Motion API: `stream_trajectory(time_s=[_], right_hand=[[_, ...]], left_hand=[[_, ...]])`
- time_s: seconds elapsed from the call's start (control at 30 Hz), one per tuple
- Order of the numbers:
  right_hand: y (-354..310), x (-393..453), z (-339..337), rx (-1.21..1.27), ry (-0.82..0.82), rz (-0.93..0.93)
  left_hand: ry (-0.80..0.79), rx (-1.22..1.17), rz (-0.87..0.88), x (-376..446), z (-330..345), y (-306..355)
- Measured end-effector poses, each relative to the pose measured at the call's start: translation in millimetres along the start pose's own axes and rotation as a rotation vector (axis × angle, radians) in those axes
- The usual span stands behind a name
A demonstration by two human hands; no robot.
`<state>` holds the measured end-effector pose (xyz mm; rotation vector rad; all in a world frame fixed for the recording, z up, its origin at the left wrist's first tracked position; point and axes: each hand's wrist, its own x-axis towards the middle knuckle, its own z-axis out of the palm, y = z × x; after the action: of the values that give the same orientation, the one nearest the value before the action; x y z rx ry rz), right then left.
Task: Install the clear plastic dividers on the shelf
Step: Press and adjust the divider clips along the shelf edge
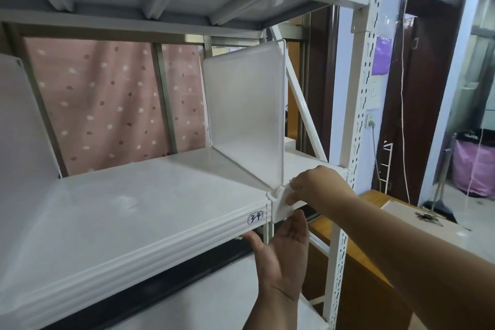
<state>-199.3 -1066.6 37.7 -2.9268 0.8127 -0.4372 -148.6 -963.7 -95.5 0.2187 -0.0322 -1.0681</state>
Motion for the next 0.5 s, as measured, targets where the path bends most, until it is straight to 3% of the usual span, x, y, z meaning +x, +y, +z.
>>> stream_trajectory(time_s=[0.5], right_hand=[[4, -2, 14, 0.039, 0.076, 0.036]], left_hand=[[-0.044, -0.163, 0.003, 7, -9, -3]])
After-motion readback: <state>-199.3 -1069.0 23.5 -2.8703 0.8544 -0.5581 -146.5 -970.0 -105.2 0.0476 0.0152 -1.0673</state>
